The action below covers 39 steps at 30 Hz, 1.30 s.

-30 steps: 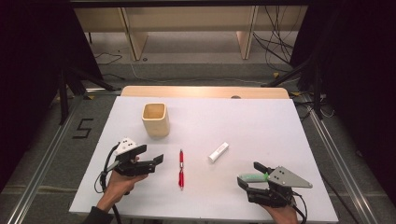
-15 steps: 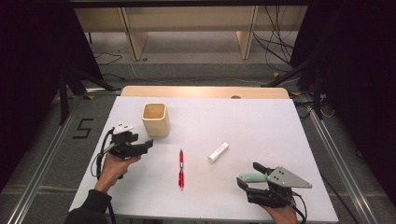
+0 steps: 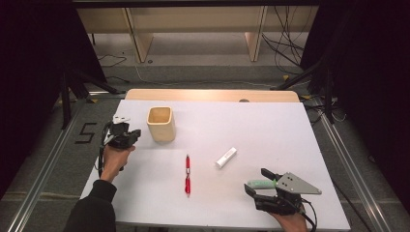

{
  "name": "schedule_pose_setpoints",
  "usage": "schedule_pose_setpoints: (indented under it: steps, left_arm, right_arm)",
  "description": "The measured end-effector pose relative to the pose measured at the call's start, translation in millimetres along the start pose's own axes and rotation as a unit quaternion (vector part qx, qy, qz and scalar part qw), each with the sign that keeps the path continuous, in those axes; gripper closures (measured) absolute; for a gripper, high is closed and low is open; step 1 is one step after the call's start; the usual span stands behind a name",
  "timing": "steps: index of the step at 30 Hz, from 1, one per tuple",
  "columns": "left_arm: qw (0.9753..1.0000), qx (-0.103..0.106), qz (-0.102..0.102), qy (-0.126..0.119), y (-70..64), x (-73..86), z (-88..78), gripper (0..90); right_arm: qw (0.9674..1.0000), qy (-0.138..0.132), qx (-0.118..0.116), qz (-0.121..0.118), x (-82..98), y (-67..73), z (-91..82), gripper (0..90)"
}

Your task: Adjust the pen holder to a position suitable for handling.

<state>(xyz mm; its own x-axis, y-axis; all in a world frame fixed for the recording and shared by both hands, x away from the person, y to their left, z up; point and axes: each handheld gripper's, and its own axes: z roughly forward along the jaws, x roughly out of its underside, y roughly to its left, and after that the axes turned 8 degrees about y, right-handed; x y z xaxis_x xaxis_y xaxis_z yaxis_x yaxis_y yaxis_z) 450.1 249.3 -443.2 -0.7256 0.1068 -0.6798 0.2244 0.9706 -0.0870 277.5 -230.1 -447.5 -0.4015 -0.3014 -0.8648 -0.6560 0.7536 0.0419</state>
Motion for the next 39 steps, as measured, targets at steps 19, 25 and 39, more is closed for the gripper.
schedule_pose_setpoints:
  steps: [19,25,39]
  left_arm:
    - [0.9995,0.007,-0.022,0.023,9.2,-18.0,45.1,89.3]
    - [0.9993,0.006,-0.023,0.030,9.1,-20.7,49.7,89.3]
    - [0.9990,0.024,-0.011,0.037,2.0,-25.4,57.9,89.5]
  right_arm:
    - [1.0000,0.003,-0.008,-0.002,0.1,1.9,2.2,22.3]
    - [1.0000,0.003,-0.009,-0.002,0.2,1.9,2.5,22.2]
    - [0.9999,0.005,-0.011,-0.001,0.3,2.4,3.1,22.3]
